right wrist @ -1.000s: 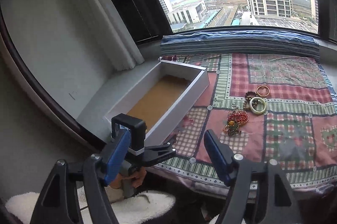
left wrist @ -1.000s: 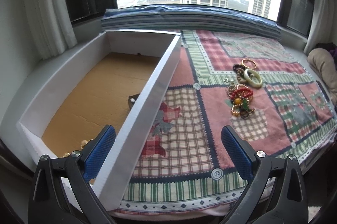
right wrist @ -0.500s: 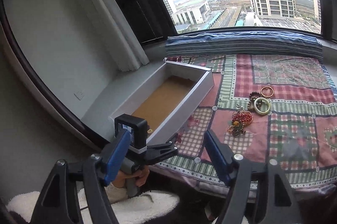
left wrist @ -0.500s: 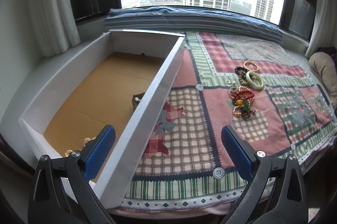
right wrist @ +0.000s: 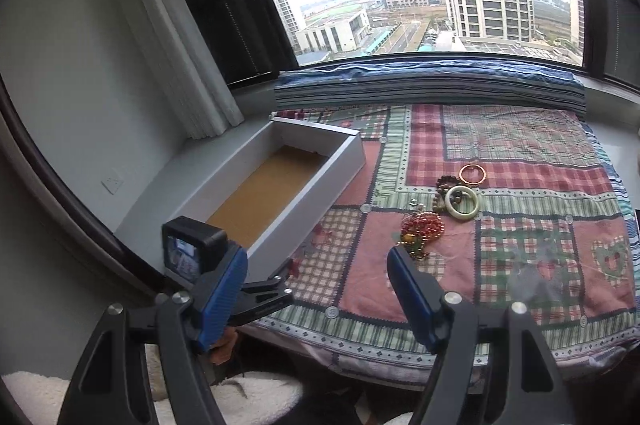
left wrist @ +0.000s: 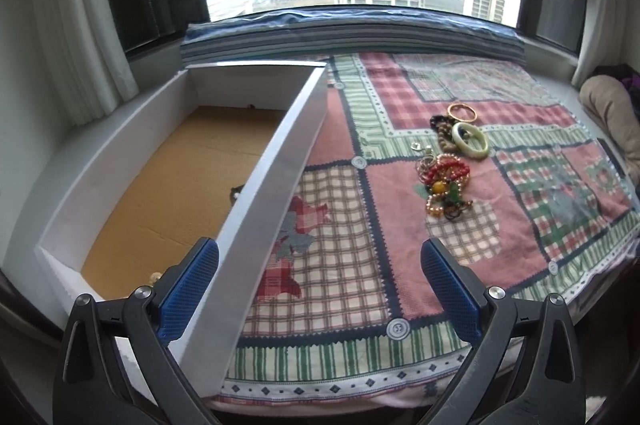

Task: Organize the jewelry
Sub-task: 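Withdraw both grippers from the box back over the jewelry pile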

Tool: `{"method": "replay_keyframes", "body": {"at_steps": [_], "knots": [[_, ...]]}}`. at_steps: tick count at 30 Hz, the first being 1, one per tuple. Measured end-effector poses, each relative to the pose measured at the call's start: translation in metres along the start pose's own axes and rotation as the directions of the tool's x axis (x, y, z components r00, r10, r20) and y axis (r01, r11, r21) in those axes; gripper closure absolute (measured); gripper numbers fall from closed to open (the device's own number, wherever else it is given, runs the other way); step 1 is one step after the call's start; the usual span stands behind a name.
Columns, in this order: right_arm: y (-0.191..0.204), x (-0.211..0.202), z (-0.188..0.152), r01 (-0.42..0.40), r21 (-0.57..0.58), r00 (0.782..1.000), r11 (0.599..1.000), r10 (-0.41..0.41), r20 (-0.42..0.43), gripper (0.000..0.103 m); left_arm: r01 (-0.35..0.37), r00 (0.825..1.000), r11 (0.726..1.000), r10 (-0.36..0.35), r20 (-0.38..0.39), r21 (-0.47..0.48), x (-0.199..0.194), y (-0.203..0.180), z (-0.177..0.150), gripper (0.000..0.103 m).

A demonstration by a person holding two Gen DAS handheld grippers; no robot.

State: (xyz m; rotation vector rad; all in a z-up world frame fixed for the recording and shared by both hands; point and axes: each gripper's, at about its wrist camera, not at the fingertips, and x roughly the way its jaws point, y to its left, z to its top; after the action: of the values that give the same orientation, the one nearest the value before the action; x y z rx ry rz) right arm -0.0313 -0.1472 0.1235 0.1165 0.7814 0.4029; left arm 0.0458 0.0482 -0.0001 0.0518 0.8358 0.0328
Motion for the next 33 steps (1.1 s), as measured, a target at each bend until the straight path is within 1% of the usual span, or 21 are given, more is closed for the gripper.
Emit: {"method": "replay_keyframes", "body": {"at_steps": [2,4,6,9,10,11,13,14,16,18,19,20,21,22,23,25,27,29,31,32,33], "knots": [[-0.023,0.016,-0.005,0.077,0.022,0.997,0.997,-0.077,0.017,0.029,-0.009,0.999,0.999,0.010,-0.030,0.034,0.003,-0.013,0.001,0.001],[-0.047,0.031,-0.013,0.144,0.048,0.989,0.988,-0.146,0.039,0.029,-0.018,1.000,0.997,0.019,-0.020,0.071,0.002,-0.024,-0.003,0.001],[-0.069,0.042,-0.024,0.214,0.072,0.973,0.974,-0.219,0.073,0.029,-0.008,1.000,0.997,0.008,-0.007,0.079,0.002,-0.030,-0.008,0.001],[-0.095,0.051,-0.043,0.309,0.115,0.939,0.944,-0.322,0.120,0.029,0.080,0.996,0.995,-0.078,-0.037,0.056,0.009,-0.035,-0.014,0.001],[-0.102,0.053,-0.049,0.323,0.130,0.933,0.937,-0.339,0.124,0.029,0.095,0.995,0.993,-0.092,-0.046,0.064,0.012,-0.039,-0.015,0.001],[-0.109,0.055,-0.054,0.321,0.147,0.934,0.936,-0.339,0.117,0.029,0.104,0.994,0.991,-0.100,-0.054,0.081,0.014,-0.044,-0.017,0.001],[-0.121,0.059,-0.061,0.294,0.171,0.946,0.941,-0.312,0.092,0.029,0.137,0.989,0.983,-0.128,-0.076,0.124,0.018,-0.053,-0.022,0.001],[-0.125,0.060,-0.064,0.297,0.174,0.946,0.939,-0.314,0.082,0.029,0.156,0.985,0.978,-0.144,-0.093,0.140,0.020,-0.058,-0.025,0.001],[-0.128,0.057,-0.069,0.329,0.164,0.933,0.930,-0.347,0.095,0.029,0.199,0.976,0.968,-0.182,-0.121,0.152,0.022,-0.065,-0.031,0.001],[-0.128,0.049,-0.073,0.345,0.141,0.919,0.928,-0.364,0.148,0.028,0.243,0.964,0.957,-0.221,-0.149,0.155,0.023,-0.070,-0.036,0.001],[-0.126,0.044,-0.074,0.352,0.125,0.911,0.928,-0.370,0.184,0.026,0.258,0.958,0.953,-0.231,-0.171,0.158,0.024,-0.073,-0.038,0.001],[-0.122,0.040,-0.075,0.368,0.104,0.899,0.924,-0.382,0.216,0.020,0.274,0.951,0.948,-0.243,-0.190,0.161,0.025,-0.075,-0.039,0.001],[-0.118,0.037,-0.076,0.389,0.078,0.885,0.918,-0.395,0.245,0.019,0.285,0.948,0.945,-0.254,-0.192,0.159,0.025,-0.076,-0.040,0.001],[-0.114,0.036,-0.076,0.406,0.051,0.875,0.913,-0.404,0.265,0.019,0.283,0.950,0.946,-0.254,-0.182,0.155,0.024,-0.076,-0.040,0.001],[-0.112,0.037,-0.077,0.415,0.029,0.873,0.909,-0.407,0.269,0.019,0.275,0.954,0.949,-0.251,-0.163,0.151,0.023,-0.075,-0.039,0.001],[-0.111,0.042,-0.078,0.407,0.013,0.885,0.914,-0.397,0.244,0.017,0.264,0.961,0.953,-0.246,-0.130,0.150,0.020,-0.073,-0.035,0.001],[-0.110,0.048,-0.081,0.396,0.001,0.895,0.918,-0.387,0.222,0.017,0.228,0.972,0.960,-0.215,-0.091,0.162,0.018,-0.071,-0.030,0.001],[-0.106,0.052,-0.085,0.401,-0.024,0.896,0.916,-0.387,0.217,0.017,0.196,0.981,0.965,-0.192,-0.037,0.176,0.013,-0.068,-0.027,0.001],[-0.102,0.057,-0.090,0.400,-0.050,0.899,0.915,-0.382,0.213,0.010,0.196,0.980,0.964,-0.200,0.006,0.180,0.007,-0.064,-0.024,0.001],[-0.101,0.060,-0.093,0.392,-0.061,0.904,0.918,-0.372,0.213,0.000,0.194,0.980,0.965,-0.200,0.019,0.175,0.006,-0.062,-0.022,0.001],[-0.100,0.063,-0.096,0.387,-0.073,0.907,0.919,-0.365,0.209,0.000,0.192,0.979,0.968,-0.200,0.030,0.164,0.005,-0.060,-0.020,0.001]]}}
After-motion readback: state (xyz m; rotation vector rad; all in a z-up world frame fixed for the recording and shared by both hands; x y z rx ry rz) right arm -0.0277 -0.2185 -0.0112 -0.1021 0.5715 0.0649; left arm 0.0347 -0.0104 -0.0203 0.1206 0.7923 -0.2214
